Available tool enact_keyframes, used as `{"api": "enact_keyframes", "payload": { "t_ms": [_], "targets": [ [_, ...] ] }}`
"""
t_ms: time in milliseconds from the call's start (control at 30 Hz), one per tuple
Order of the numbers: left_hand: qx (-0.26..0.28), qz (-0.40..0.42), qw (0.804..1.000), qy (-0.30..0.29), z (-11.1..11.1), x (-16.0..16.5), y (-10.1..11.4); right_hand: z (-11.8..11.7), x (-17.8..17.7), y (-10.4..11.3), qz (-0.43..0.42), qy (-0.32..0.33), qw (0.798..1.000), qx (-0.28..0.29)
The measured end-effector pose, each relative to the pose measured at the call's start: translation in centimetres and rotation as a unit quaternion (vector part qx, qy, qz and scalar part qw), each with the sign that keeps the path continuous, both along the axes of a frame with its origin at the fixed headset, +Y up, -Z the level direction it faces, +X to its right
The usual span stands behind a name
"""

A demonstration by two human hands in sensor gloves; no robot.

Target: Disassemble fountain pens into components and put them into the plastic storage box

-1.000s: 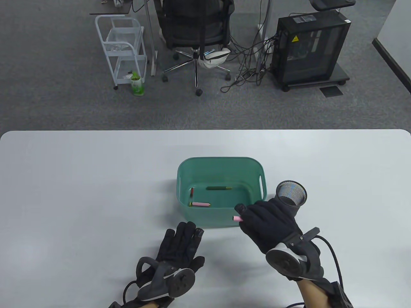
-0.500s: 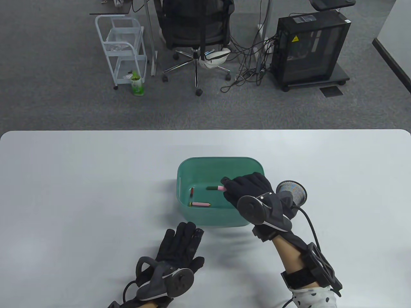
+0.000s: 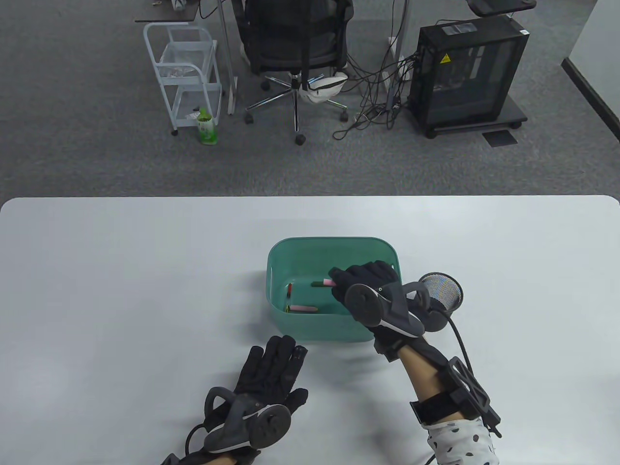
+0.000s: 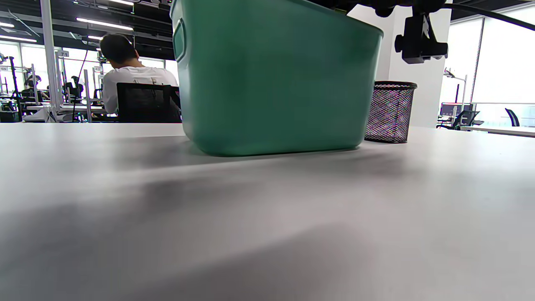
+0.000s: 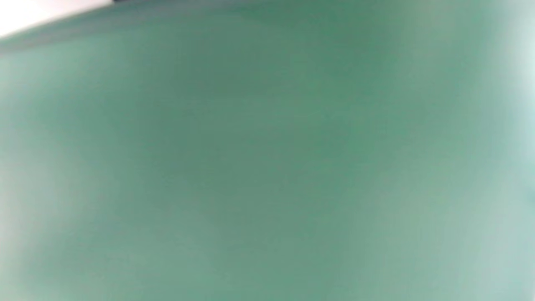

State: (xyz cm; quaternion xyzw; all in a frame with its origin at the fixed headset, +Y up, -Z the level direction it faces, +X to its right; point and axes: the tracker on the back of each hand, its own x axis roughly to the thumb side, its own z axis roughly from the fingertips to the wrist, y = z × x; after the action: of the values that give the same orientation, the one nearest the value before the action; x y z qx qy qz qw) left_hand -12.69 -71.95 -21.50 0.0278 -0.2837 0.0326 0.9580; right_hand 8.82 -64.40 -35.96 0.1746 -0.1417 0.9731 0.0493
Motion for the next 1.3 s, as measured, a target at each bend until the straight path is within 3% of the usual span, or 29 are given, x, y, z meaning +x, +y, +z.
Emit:
{"api": "enact_keyframes", "payload": {
  "t_ms": [467,833,1300],
  "targets": [
    [0.006,-0.012,1.0,-0.005,0.0,0.0,-0.1,1.9,0.4,0.2,0.006,0.02,1.0,0.017],
    [0.004,-0.009,1.0,-0.008,-0.1,-0.1,-0.1,7.1,2.2,0.3,-0.01,0.048,0.997,0.067],
    [0.004,0.001,1.0,0.003,-0.4,-0.5,-0.1,12.8,5.3,-2.5,-0.037,0.038,0.997,0.047]
  ]
}}
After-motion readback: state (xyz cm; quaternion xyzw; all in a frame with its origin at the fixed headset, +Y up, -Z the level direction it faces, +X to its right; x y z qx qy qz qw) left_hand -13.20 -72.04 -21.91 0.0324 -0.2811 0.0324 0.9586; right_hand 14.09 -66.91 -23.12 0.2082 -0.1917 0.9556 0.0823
